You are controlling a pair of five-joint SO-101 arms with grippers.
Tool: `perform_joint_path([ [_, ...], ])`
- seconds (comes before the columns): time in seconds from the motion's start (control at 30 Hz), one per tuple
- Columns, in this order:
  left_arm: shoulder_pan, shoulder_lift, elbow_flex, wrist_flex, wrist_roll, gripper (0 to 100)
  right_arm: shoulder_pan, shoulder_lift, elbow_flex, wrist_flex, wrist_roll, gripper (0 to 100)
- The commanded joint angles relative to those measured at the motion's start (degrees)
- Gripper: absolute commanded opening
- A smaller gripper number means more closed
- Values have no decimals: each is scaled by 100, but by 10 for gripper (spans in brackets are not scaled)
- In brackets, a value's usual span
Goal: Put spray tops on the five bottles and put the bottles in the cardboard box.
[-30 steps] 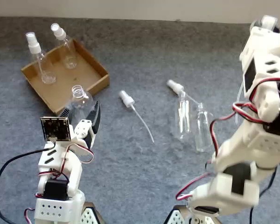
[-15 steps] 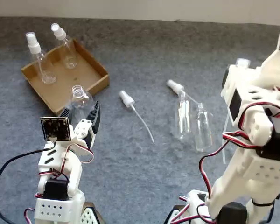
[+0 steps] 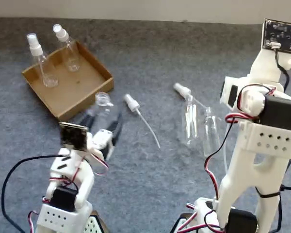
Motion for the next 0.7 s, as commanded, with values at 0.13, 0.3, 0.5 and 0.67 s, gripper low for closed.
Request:
perform_joint_path([
  [0.13,1305,-75,127,747,44,46,-286,-145,4,-620,18,13],
  [0.3,1560,-75,127,747,44,46,-1015,-145,4,-796,9,13],
  [0.5,1587,-40,127,756,26,49,-1789,-154,4,-787,0,13],
  [0.67,1596,-31,127,782,-782,46,-2185,-303,-4,-787,0,12],
])
